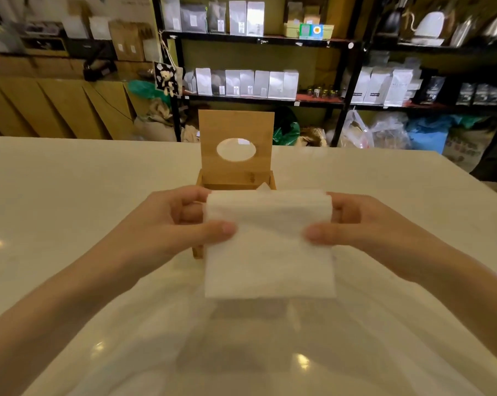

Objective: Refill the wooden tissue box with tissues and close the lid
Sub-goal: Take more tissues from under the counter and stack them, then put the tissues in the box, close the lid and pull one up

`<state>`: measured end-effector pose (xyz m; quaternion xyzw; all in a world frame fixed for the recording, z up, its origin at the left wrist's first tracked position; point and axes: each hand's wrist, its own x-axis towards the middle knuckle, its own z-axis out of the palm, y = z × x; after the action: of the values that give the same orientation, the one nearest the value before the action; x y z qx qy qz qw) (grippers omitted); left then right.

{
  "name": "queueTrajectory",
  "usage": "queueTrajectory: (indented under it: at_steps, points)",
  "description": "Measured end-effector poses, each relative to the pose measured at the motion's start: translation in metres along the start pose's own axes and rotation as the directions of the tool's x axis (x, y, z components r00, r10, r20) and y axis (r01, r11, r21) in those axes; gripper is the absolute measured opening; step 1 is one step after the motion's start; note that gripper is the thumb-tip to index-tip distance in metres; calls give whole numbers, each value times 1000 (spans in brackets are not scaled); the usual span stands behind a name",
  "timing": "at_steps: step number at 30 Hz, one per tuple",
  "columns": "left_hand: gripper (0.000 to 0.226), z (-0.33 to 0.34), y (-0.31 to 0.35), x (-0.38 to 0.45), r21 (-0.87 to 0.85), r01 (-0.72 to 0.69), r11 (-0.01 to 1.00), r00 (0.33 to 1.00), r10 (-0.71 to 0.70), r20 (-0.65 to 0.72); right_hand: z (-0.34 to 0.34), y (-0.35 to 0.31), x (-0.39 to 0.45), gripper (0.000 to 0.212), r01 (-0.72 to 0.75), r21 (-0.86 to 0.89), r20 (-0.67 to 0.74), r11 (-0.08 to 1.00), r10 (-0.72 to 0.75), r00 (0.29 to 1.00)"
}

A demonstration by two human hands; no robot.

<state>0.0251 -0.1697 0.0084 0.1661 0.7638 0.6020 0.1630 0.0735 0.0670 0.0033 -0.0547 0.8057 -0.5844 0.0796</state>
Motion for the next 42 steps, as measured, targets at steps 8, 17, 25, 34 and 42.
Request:
queueTrajectory:
  at_steps: [8, 17, 25, 34, 42]
  points:
    - [35, -35, 23, 45, 135, 108, 985, 988, -91, -123, -8, -24, 57, 38, -64, -14, -151, 998, 61, 987]
    - [18, -43, 5, 92, 193, 232, 953, 961, -194, -199, -7, -12, 95, 23, -217, -144, -233, 966, 180, 956]
    - [21, -47, -2, 112, 403, 247, 881, 968, -206, -143, -10, -4, 112, 45, -249, -262, -209, 932, 197, 958]
    - [60, -37, 4, 119, 623, 187, 760, 982, -134, -130, -2, 3, 125, 28, -141, -572, -248, 808, -7, 969]
    - [30, -34, -4, 122, 821, 139, 555, 990, -83, -111, 13, -3, 117, 25, -167, -756, -265, 633, -63, 962]
